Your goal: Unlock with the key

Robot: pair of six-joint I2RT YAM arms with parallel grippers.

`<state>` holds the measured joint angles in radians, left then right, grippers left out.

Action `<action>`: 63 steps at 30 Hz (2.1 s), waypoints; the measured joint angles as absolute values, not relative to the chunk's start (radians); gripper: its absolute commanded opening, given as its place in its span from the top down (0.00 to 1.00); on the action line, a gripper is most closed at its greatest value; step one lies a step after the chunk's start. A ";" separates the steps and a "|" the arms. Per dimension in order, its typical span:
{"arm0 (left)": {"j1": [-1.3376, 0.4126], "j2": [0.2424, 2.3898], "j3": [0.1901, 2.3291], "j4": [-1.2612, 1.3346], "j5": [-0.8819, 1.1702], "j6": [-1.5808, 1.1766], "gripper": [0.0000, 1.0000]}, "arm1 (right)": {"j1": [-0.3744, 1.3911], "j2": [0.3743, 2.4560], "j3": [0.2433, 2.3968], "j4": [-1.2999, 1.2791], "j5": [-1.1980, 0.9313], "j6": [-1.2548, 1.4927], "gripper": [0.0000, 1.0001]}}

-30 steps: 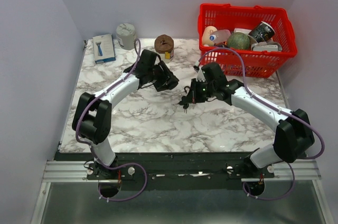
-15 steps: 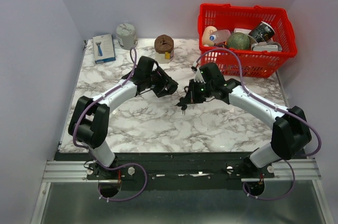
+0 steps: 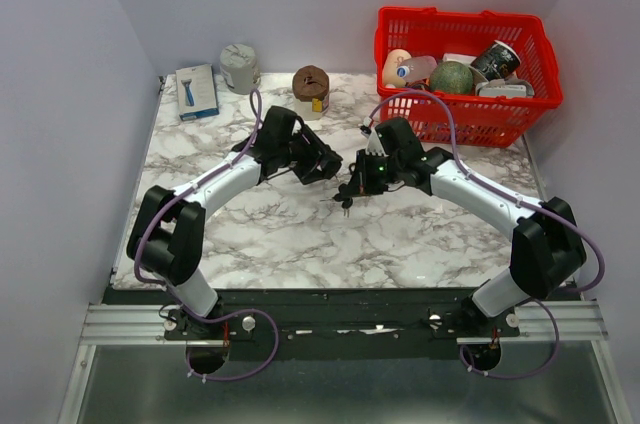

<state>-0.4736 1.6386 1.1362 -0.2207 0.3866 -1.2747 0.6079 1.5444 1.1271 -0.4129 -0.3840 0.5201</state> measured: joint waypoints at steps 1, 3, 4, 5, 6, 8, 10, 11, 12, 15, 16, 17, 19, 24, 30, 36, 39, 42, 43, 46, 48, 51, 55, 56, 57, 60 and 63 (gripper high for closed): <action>-0.474 1.638 1.136 -0.221 0.387 -1.275 1.00 | 0.608 1.544 1.127 -0.413 -0.384 0.520 0.99; -0.479 1.636 1.136 -0.221 0.387 -1.277 1.00 | 0.608 1.544 1.127 -0.414 -0.384 0.520 0.99; -0.480 1.636 1.136 -0.221 0.387 -1.276 1.00 | 0.608 1.544 1.127 -0.414 -0.383 0.520 0.99; -0.481 1.634 1.136 -0.222 0.387 -1.277 1.00 | 0.608 1.544 1.127 -0.414 -0.383 0.521 0.99; -0.483 1.633 1.136 -0.222 0.387 -1.277 1.00 | 0.608 1.544 1.127 -0.414 -0.383 0.521 0.99; -0.486 1.628 1.136 -0.223 0.386 -1.277 1.00 | 0.608 1.544 1.129 -0.415 -0.383 0.522 0.99; -0.488 1.620 1.136 -0.224 0.384 -1.276 1.00 | 0.608 1.544 1.134 -0.420 -0.382 0.523 0.99; -0.488 1.618 1.136 -0.225 0.383 -1.276 1.00 | 0.608 1.544 1.138 -0.422 -0.382 0.524 0.99; -0.488 1.615 1.136 -0.225 0.381 -1.276 1.00 | 0.608 1.544 1.142 -0.424 -0.382 0.523 0.99; -0.488 1.608 1.136 -0.225 0.376 -1.276 1.00 | 0.608 1.544 1.144 -0.424 -0.378 0.524 0.99; -0.488 1.607 1.136 -0.226 0.375 -1.276 1.00 | 0.608 1.544 1.145 -0.424 -0.376 0.524 0.99; -0.488 1.607 1.136 -0.226 0.374 -1.276 1.00 | 0.608 1.544 1.145 -0.424 -0.375 0.524 0.99; -0.488 1.606 1.134 -0.226 0.373 -1.276 1.00 | 0.608 1.544 1.145 -0.426 -0.375 0.524 0.99; -0.492 1.605 1.128 -0.226 0.372 -1.275 1.00 | 0.608 1.543 1.145 -0.436 -0.366 0.524 0.99; -0.493 1.604 1.127 -0.226 0.371 -1.275 1.00 | 0.608 1.537 1.145 -0.443 -0.357 0.524 0.99; -0.493 1.605 1.127 -0.226 0.371 -1.272 1.00 | 0.609 1.534 1.145 -0.443 -0.355 0.524 0.99; -0.495 1.605 1.127 -0.226 0.371 -1.270 1.00 | 0.609 1.533 1.145 -0.443 -0.355 0.523 0.99; -0.497 1.605 1.127 -0.226 0.369 -1.268 1.00 | 0.609 1.533 1.145 -0.444 -0.355 0.523 0.99; -0.498 1.605 1.127 -0.226 0.368 -1.268 1.00 | 0.609 1.533 1.145 -0.445 -0.354 0.523 0.99; -0.498 1.605 1.127 -0.226 0.367 -1.268 1.00 | 0.609 1.533 1.148 -0.448 -0.351 0.523 0.99; -0.498 1.605 1.127 -0.226 0.367 -1.267 1.00 | 0.609 1.533 1.155 -0.452 -0.349 0.522 0.99; -0.499 1.605 1.127 -0.225 0.366 -1.267 1.00 | 0.610 1.533 1.164 -0.455 -0.346 0.522 0.99; -0.500 1.605 1.127 -0.225 0.366 -1.267 1.00 | 0.610 1.533 1.166 -0.459 -0.341 0.522 0.99; -0.500 1.605 1.127 -0.225 0.366 -1.267 1.00 | 0.610 1.533 1.167 -0.459 -0.338 0.522 0.99; -0.500 1.605 1.127 -0.225 0.366 -1.267 1.00 | 0.610 1.533 1.168 -0.461 -0.336 0.522 0.99; -0.500 1.605 1.127 -0.224 0.365 -1.267 1.00 | 0.610 1.538 1.173 -0.465 -0.330 0.522 0.99; -0.500 1.605 1.127 -0.225 0.354 -1.266 1.00 | 0.610 1.549 1.179 -0.467 -0.326 0.523 0.99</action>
<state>-0.4999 1.6047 1.1271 -0.2249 0.3538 -1.2659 0.6102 1.5490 1.1793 -0.4667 -0.3264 0.5228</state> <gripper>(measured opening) 0.650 0.023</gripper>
